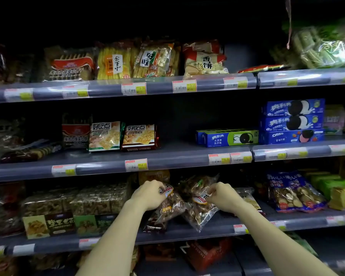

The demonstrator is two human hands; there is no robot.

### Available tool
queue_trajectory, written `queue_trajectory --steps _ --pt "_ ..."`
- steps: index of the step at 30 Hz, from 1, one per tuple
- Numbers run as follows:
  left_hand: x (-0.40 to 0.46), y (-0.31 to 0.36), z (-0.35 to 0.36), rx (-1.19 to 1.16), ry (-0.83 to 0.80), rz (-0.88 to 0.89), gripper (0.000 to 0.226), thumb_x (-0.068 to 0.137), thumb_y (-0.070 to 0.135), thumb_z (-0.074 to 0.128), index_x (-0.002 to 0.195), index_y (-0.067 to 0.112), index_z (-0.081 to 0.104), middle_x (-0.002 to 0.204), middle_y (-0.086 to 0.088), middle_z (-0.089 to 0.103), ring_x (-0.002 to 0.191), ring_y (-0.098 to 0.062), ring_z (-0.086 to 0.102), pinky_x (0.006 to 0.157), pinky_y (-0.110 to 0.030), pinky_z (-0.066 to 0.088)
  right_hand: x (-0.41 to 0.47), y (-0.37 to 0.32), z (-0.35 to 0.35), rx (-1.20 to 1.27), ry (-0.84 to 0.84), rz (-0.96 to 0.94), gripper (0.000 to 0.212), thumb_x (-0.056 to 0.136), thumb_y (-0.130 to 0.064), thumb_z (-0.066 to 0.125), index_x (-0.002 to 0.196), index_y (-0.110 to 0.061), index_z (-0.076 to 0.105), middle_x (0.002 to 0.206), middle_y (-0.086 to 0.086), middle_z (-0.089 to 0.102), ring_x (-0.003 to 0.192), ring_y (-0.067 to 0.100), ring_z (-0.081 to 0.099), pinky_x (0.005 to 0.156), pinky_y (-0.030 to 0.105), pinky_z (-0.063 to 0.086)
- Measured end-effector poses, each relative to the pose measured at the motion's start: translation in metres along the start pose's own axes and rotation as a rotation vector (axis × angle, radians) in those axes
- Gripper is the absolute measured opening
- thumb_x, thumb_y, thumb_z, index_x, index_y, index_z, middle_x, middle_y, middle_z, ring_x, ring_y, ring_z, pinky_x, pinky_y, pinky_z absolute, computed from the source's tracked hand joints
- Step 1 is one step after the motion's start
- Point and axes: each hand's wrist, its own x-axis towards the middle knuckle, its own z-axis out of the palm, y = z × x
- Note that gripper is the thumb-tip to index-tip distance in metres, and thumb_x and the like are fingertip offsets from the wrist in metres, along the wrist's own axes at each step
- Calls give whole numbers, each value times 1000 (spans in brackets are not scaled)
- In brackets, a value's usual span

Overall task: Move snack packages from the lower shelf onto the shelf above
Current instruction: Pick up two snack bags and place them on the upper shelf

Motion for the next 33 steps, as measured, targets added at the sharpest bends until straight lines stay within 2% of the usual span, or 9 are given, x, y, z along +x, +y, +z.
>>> queue_trajectory --steps 6,8,12,15,17,20,26,30,33 --pt "7 -3 24 164 -9 -59 41 91 36 54 128 20 55 119 -5 66 105 -25 63 86 -36 52 18 21 6 -74 2 -24 36 83 -26 61 115 -13 61 108 9 68 96 28 64 79 37 54" --pt "13 -7 33 208 26 -73 47 90 42 51 132 20 51 122 -5 63 110 -26 61 85 -37 51 31 28 9 -99 32 -44 38 83 -29 60 117 -13 59 114 10 64 104 29 59 79 34 50" --pt "33 -15 53 271 9 -136 67 88 57 45 141 17 36 135 -11 49 122 -31 48 94 -42 46 62 33 15 -154 88 -85 45 84 -40 58 119 -13 55 117 13 55 115 32 48 90 39 46" --pt "52 -19 65 255 4 -183 77 87 64 38 148 21 19 143 -14 37 128 -37 41 97 -44 41 93 34 20 -213 96 -109 53 82 -50 55 126 -21 53 122 14 56 119 34 44 97 41 42" --pt "65 -24 74 217 -11 -204 81 85 69 34 150 27 10 148 -16 30 130 -40 38 98 -45 40 113 34 27 -242 75 -103 57 80 -58 53 130 -28 52 131 13 55 125 35 41 102 42 38" --pt "85 -34 91 124 -65 -268 82 83 74 29 150 35 3 151 -18 23 129 -42 38 99 -46 39 136 32 39 -242 11 -47 62 83 -64 46 136 -32 45 145 12 44 133 35 34 108 44 34" --pt "111 -45 110 -136 -113 -346 76 79 76 35 145 52 5 151 -19 23 127 -44 43 102 -47 42 173 36 56 -263 -113 87 78 82 -74 28 145 -27 33 154 8 34 140 33 31 112 50 29" --pt "120 -42 117 -313 -102 -402 91 76 68 54 147 44 4 154 -22 14 135 -43 33 107 -44 38 181 41 55 -236 -183 180 91 78 -75 40 149 -19 23 160 11 16 147 37 4 115 54 9" --pt "122 -41 118 -424 -89 -490 112 71 61 67 149 34 -9 156 -23 10 139 -41 28 108 -40 34 179 41 42 -162 -274 235 113 62 -78 57 150 -18 18 161 13 10 147 37 -1 116 55 1"
